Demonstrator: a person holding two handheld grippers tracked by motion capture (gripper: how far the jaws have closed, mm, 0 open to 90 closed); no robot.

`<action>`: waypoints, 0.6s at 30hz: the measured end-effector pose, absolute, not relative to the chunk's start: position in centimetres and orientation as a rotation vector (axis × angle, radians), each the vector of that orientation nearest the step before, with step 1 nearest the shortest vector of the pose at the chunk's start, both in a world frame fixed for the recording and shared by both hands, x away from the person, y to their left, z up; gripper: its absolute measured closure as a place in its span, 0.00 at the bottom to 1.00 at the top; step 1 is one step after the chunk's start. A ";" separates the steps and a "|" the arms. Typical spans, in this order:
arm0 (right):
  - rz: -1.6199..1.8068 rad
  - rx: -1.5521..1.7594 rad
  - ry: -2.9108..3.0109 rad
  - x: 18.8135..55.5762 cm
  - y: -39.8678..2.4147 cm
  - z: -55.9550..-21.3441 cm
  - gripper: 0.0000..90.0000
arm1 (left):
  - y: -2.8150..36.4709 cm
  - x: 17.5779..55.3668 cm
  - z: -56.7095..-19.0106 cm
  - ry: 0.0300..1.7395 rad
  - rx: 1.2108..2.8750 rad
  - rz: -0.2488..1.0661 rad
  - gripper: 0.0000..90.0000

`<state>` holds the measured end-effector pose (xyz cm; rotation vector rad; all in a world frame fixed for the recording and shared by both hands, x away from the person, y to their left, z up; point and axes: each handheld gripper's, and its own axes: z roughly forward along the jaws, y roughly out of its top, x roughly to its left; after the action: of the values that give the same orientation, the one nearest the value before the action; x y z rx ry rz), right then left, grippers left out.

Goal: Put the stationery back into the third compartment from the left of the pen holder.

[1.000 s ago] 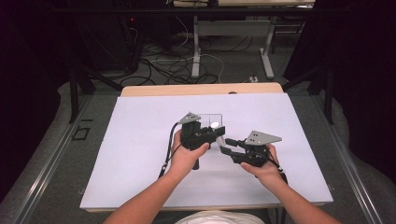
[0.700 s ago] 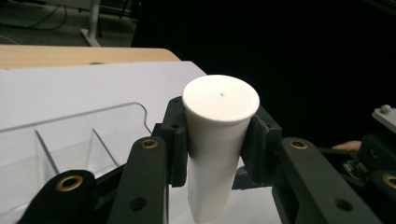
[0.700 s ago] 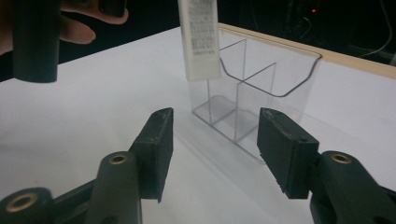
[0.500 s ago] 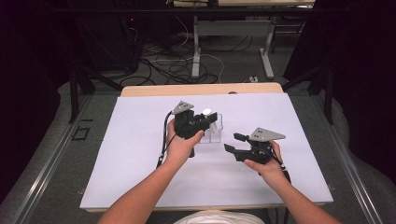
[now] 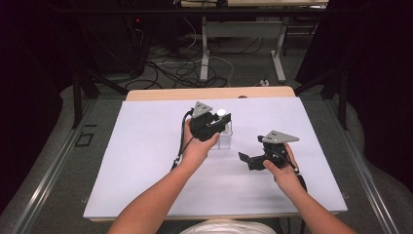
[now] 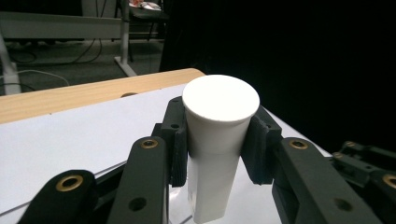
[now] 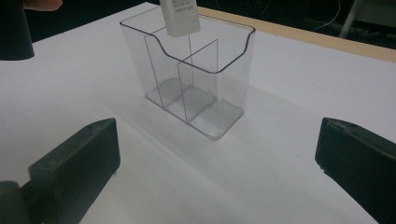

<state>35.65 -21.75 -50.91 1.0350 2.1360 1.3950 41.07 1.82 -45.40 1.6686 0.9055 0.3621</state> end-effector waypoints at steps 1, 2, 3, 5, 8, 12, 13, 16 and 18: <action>1.390 1.036 2.136 35.6 -21.7 -50.9 0.00 | 1.6 41.2 -45.5 0.911 1.677 0.364 0.74; 1.386 1.038 2.134 35.6 -21.7 -50.9 0.00 | 1.4 41.3 -45.6 0.910 1.681 0.369 0.74; 1.384 1.037 2.131 35.7 -21.8 -50.9 0.00 | 1.3 41.4 -45.7 0.901 1.694 0.386 0.74; 1.383 1.037 2.132 35.7 -21.8 -50.9 0.00 | 1.1 41.6 -45.9 0.896 1.697 0.405 0.74; 1.379 1.035 2.133 35.7 -21.8 -50.9 0.00 | 0.7 41.9 -46.2 0.899 1.711 0.421 0.74; 1.368 1.037 2.130 35.7 -21.8 -51.0 0.00 | 0.6 42.3 -46.7 0.917 1.718 0.439 0.74; 1.372 1.043 2.132 35.7 -21.8 -51.1 0.00 | 0.6 42.5 -46.8 0.925 1.725 0.441 0.74; 1.370 1.045 2.132 35.7 -21.8 -51.1 0.00 | 0.6 42.8 -47.1 0.930 1.733 0.451 0.74; 1.374 1.051 2.128 35.8 -21.8 -51.1 0.00 | 0.6 43.0 -47.2 0.939 1.736 0.451 0.74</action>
<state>35.75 -21.80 -51.09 1.0511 2.1279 1.3735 43.02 0.61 -47.24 1.7361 0.9387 0.4507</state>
